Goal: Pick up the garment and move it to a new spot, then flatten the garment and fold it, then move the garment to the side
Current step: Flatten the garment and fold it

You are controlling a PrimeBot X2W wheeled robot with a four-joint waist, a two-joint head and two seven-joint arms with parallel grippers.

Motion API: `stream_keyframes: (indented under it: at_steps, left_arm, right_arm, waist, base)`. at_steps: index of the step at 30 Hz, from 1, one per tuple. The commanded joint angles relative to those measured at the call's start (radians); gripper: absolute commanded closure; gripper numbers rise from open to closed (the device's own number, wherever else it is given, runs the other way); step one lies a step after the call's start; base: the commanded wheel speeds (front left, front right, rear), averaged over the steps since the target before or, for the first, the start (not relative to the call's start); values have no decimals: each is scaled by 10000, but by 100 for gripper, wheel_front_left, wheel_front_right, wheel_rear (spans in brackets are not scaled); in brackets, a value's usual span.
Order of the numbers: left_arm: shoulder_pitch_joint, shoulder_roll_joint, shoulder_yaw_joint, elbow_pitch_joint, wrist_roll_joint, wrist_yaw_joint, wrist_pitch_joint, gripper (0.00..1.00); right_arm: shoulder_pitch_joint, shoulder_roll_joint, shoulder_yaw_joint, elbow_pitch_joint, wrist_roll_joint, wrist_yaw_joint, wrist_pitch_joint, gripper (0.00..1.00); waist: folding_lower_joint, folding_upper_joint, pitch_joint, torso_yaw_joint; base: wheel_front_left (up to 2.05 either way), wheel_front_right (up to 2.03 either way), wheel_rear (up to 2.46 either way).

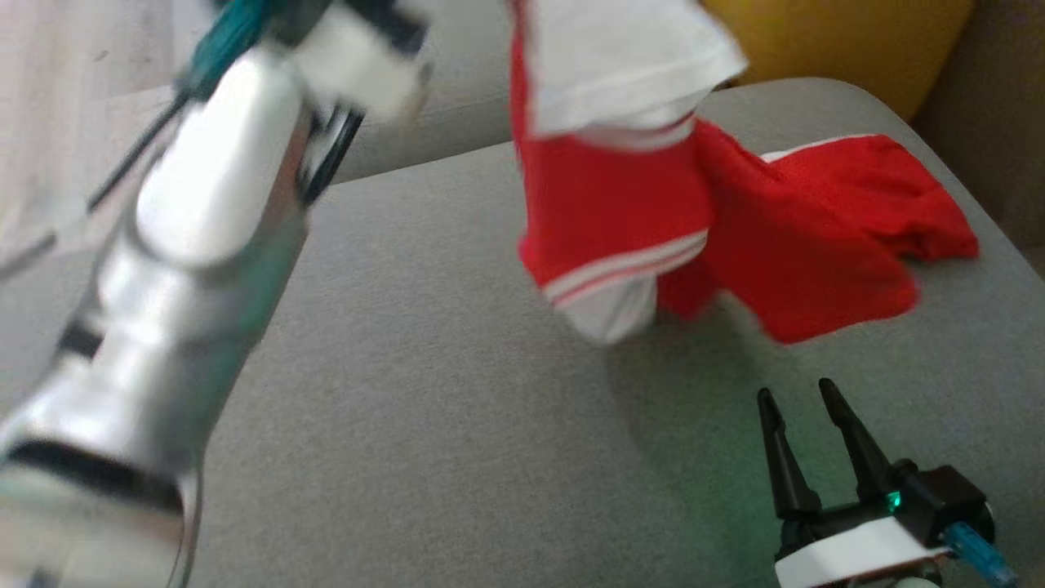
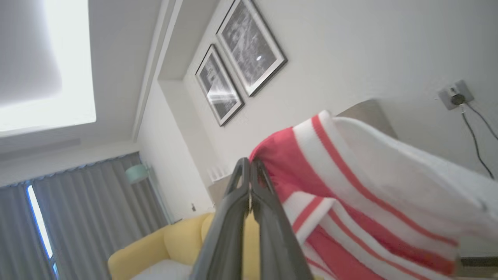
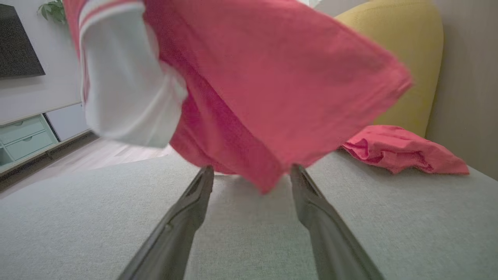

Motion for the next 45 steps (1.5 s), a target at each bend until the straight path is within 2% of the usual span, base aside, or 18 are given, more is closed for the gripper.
stream_keyframes:
  at_steps: [1,9,12,15,16,17,19,20,21,22,28,35,37,39,42,45]
  left_arm:
    - [793,642,444,21,-298,172,-36,100]
    - [5723,1683,1375,19,-1545,684,-36,100]
    - [6782,1784,1689,-146,-1645,815,-36,100]
    - [7165,1777,1866,-253,-1618,871,-36,100]
    - [7282,1760,1964,-295,-1589,903,-36,93]
    - [7351,1759,2060,-319,-1537,910,-36,74]
    - [7405,1716,2226,-425,-1361,922,-36,67]
    - [7412,1666,2343,-495,-1285,950,-36,53]
    - [7415,1609,2463,-565,-1198,989,-36,15]
    - [7415,1556,2581,-651,-1080,1045,-36,0]
    - [7899,1078,3234,-1306,-423,1371,-36,0]
    - [9737,233,4205,-2858,260,2110,-36,0]
    - [10319,-80,4289,-3071,362,2108,-36,0]
    - [10879,-501,4316,-3008,361,1926,-36,0]
    - [10940,-756,4108,-2572,381,1565,-36,0]
    - [10689,-842,3704,-1476,672,1429,-36,0]
  right_arm:
    - [-182,4,135,-387,-69,33,-109,0]
    - [33,3,-55,-435,-93,33,-109,0]
    - [-11,-67,-26,-410,-106,33,-109,0]
    - [-78,-95,-31,-408,-106,33,-109,0]
    - [-114,-107,-28,-404,-109,33,-109,0]
    - [-149,-116,-2,-397,-112,33,-109,0]
    - [-202,-142,67,-373,-113,33,-109,0]
    - [-220,-155,99,-359,-109,33,-109,0]
    - [-231,-167,126,-348,-101,33,-109,0]
    - [-237,-181,151,-337,-89,33,-109,0]
    - [-206,-199,184,-280,-62,33,-109,0]
    - [-75,-109,89,-302,-60,33,-109,0]
    - [-30,-91,113,-300,-58,33,-109,0]
    - [-33,-86,147,-298,-56,33,-109,0]
    - [-92,-109,214,-297,-40,33,-109,0]
    - [-159,-165,314,-279,-14,33,-109,0]
  waist:
    - [1,-1,-77,260]
    - [1,-1,165,839]
    - [1,-1,274,999]
    - [1,-1,348,1091]
    - [1,-1,376,1131]
    - [1,-1,400,1159]
    - [1,-1,430,1213]
    - [1,-1,438,1239]
    - [1,-1,438,1262]
    - [1,-1,432,1279]
    - [1,-1,292,1361]
    - [1,-1,165,1520]
    - [1,-1,149,1571]
    - [1,-1,169,1622]
    - [1,-1,211,1625]
    - [1,-1,266,1543]
  base:
    - [0,0,0]
    - [0,0,0]
    - [0,0,0]
    - [0,0,0]
    - [0,0,0]
    - [0,0,0]
    - [0,0,0]
    - [0,0,0]
    - [0,0,0]
    - [0,0,0]
    - [0,0,0]
    - [0,0,0]
    - [0,0,0]
    - [0,0,0]
    - [0,0,0]
    - [0,0,0]
